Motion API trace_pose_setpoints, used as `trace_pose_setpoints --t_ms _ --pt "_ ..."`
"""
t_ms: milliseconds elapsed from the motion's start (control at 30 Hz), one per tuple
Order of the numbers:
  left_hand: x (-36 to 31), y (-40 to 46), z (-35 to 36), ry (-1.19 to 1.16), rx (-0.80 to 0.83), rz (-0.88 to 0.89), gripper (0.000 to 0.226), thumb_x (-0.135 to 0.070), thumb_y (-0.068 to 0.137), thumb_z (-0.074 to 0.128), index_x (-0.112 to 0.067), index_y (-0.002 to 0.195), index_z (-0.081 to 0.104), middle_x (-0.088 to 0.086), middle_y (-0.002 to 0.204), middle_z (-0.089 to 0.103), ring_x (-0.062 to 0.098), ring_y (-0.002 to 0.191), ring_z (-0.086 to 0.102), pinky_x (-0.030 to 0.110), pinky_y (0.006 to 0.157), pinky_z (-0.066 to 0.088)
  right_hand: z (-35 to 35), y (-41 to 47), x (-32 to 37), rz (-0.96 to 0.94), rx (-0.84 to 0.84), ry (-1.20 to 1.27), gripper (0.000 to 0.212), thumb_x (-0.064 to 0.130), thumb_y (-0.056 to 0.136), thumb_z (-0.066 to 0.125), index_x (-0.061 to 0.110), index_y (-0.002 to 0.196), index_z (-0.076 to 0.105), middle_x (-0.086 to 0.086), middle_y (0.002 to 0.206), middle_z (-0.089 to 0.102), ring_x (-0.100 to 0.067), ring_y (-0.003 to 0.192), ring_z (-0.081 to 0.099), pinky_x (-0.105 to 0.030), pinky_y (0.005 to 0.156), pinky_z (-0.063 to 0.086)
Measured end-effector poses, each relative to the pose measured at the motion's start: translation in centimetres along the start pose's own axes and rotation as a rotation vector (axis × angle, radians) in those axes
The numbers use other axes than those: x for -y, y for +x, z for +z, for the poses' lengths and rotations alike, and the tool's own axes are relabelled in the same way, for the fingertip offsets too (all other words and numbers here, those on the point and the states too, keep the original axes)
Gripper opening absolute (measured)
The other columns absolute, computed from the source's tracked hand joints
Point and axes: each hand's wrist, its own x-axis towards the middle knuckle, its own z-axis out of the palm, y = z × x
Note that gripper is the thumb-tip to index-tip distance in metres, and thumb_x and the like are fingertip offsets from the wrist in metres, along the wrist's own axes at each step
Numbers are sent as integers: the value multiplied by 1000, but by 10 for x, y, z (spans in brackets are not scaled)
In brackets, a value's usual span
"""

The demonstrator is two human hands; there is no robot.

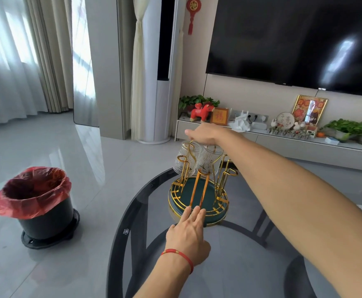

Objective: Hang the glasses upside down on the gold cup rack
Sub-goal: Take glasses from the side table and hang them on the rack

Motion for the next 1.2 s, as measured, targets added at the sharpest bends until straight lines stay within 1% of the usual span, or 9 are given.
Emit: trace_pose_setpoints --t_ms 167,267,333,433,700,800,900,1000,1200 --pt "-2 -4 2 32 -67 9 76 -29 94 57 -24 159 17 -2 170 12 24 156 2 54 116 37 -9 -45 -32 -133 -164 308 50 48 106 40 17 120 77 -9 137 67 -29 127 58 -41 103 41" --pt "-8 -8 4 14 -175 19 66 -28 93 56 -23 154 31 1 163 30 26 153 19 50 113 42 -15 -84 -63 -180 -271 397 49 42 107 44 5 122 73 -17 138 67 -30 131 58 -42 107 41" --pt "-15 -14 6 -26 -239 32 62 -28 91 56 -24 151 38 0 157 40 23 147 31 46 110 45 -17 -113 -89 -179 -309 419 44 41 106 45 12 126 73 -8 142 66 -23 134 55 -40 107 39" --pt "-27 -26 12 -90 -300 78 64 -32 90 58 -24 151 41 -1 155 46 21 144 36 42 113 42 -18 -156 -133 -84 -324 396 37 42 104 47 28 117 78 2 131 72 -17 125 58 -37 101 42" --pt "-85 -61 45 -274 -159 246 68 -35 87 62 -32 151 40 -2 161 38 20 150 28 39 122 27 -6 -259 -247 155 -246 255 28 35 100 58 22 108 81 3 110 79 -20 107 70 -42 101 53" --pt "-97 -68 55 -263 -103 256 69 -36 88 62 -36 152 36 -5 163 32 20 153 22 40 121 24 10 -280 -279 247 -147 46 38 37 96 62 22 130 70 -6 135 70 -28 123 63 -42 101 50" --pt "-100 -71 57 -284 -77 257 69 -35 89 62 -36 153 36 -4 164 32 20 153 21 40 120 26 29 -284 -297 359 40 -74 86 50 90 67 28 163 28 -11 170 27 -32 154 31 -48 120 33" --pt "-100 -71 56 -304 -76 246 70 -33 88 63 -34 153 37 -3 163 35 21 152 24 41 120 28 42 -274 -304 439 99 -20 103 51 88 72 33 166 9 -16 173 13 -35 158 19 -53 122 27" --pt "-101 -64 44 -509 -59 185 60 -21 89 64 -27 146 49 1 144 58 19 135 51 39 111 45 45 -264 -275 401 -35 -3 74 46 70 85 33 138 57 -7 134 54 -31 115 59 -37 86 49"
